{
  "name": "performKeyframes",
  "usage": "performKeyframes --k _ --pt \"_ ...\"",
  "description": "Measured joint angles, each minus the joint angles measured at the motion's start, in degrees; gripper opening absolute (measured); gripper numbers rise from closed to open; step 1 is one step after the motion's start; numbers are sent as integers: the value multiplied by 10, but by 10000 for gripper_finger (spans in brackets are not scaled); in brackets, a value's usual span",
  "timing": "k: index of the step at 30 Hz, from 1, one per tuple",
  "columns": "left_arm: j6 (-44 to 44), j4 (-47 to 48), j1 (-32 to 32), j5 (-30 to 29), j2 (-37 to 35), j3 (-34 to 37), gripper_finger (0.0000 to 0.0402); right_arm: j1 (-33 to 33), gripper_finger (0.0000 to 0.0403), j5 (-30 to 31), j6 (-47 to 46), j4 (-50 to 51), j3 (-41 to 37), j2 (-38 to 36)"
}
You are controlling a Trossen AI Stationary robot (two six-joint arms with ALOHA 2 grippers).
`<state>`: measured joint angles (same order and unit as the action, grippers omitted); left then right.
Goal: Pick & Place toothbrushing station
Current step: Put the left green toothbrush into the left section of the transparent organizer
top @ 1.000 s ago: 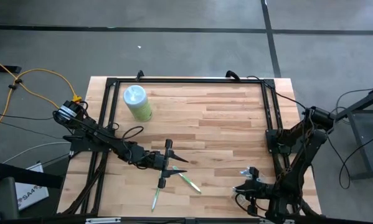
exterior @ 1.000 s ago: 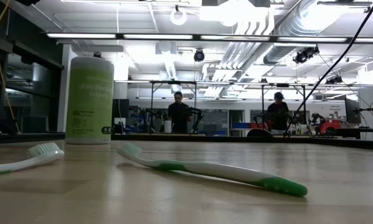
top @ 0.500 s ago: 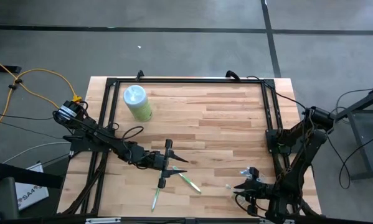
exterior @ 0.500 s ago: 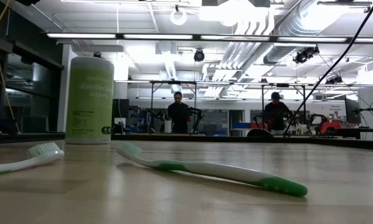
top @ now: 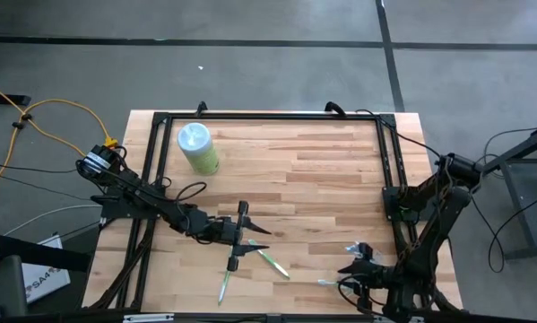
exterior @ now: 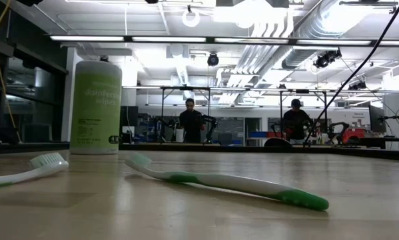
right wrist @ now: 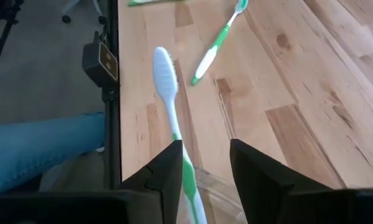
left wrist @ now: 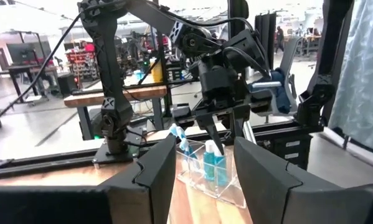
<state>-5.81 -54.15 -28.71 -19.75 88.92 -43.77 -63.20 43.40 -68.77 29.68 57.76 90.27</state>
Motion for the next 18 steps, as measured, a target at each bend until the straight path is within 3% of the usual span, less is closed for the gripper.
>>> performKeyframes --k 8,13,18 --pt "51 64 -14 -40 0 0 158 0 122 -2 72 -55 0 -26" --pt "137 116 -42 -105 0 0 158 0 121 2 124 -90 0 -54" --pt "193 147 -96 -207 0 0 155 5 121 23 204 -117 0 -68"
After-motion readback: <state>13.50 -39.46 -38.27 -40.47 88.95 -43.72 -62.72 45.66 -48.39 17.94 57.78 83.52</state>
